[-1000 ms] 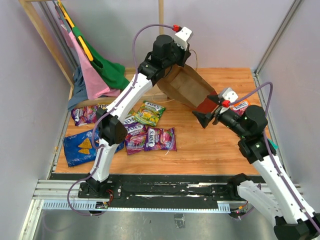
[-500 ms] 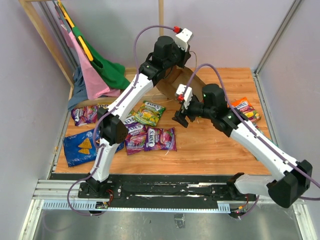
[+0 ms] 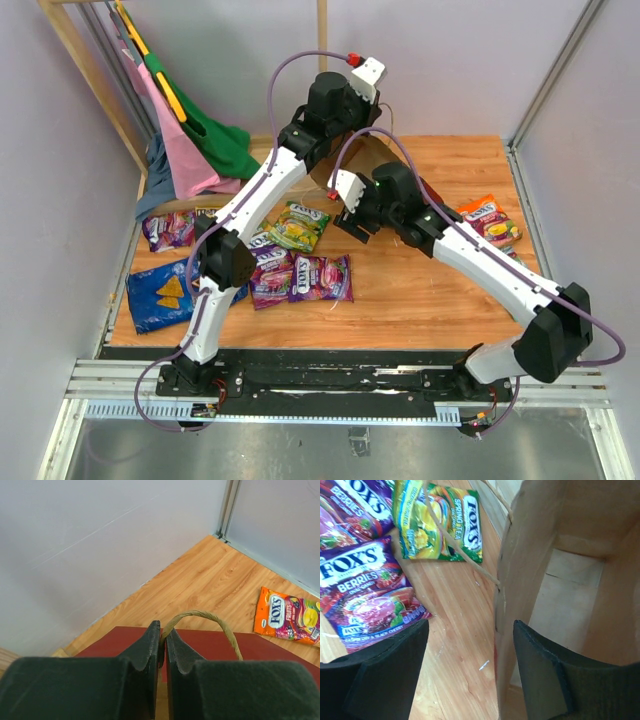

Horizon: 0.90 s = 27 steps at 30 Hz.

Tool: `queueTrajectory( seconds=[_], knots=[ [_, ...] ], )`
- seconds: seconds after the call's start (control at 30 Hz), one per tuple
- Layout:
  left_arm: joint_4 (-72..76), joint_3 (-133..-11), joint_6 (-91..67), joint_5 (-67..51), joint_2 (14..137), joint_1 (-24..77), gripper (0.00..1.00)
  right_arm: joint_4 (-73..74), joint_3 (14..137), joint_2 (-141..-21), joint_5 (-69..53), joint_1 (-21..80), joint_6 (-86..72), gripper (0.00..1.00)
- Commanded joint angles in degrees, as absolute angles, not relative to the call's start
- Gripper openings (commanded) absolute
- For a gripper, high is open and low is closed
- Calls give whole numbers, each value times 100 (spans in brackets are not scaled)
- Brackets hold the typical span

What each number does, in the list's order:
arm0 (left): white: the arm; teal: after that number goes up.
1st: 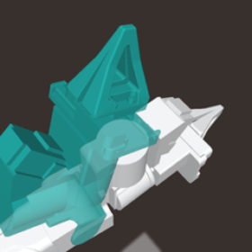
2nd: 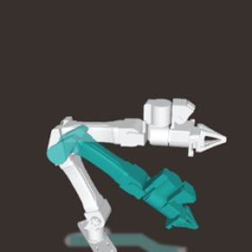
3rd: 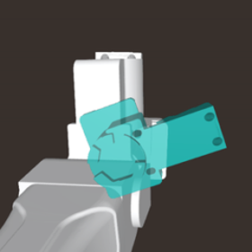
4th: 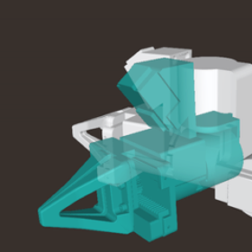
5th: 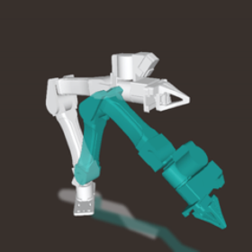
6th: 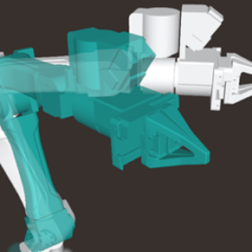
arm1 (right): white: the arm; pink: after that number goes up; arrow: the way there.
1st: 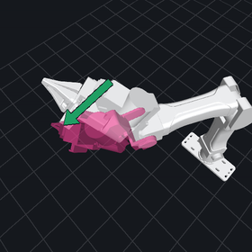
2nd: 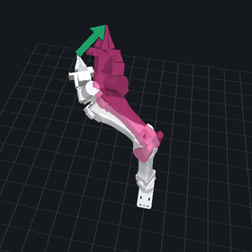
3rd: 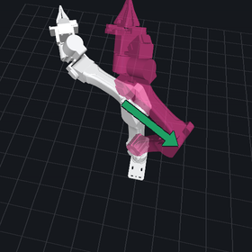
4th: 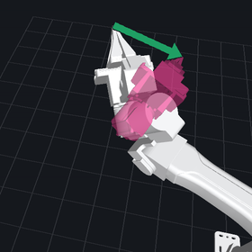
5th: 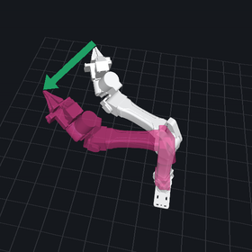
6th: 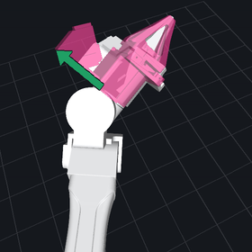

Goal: Take the snacks out of the paper bag
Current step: Adjust the paper bag at the center of the board.

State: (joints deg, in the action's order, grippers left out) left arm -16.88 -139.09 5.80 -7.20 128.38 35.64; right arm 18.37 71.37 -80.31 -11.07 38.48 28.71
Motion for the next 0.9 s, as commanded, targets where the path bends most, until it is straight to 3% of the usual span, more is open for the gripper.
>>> queueTrajectory(
  seconds=[0.0, 0.6, 0.87],
  knots=[
    [-1674, -13953, 653, -795, 12684, 3516, 13, 1844, 7250, -8123, -465, 3972, 3130, 69],
    [-1618, -13887, 628, -888, 12618, 3516, 13, 1819, 7167, -8340, -50, 3972, 3226, 52],
    [-1608, -13867, 641, -857, 12630, 3516, 13, 1967, 7228, -8458, -70, 3971, 3108, 39]
  ],
)
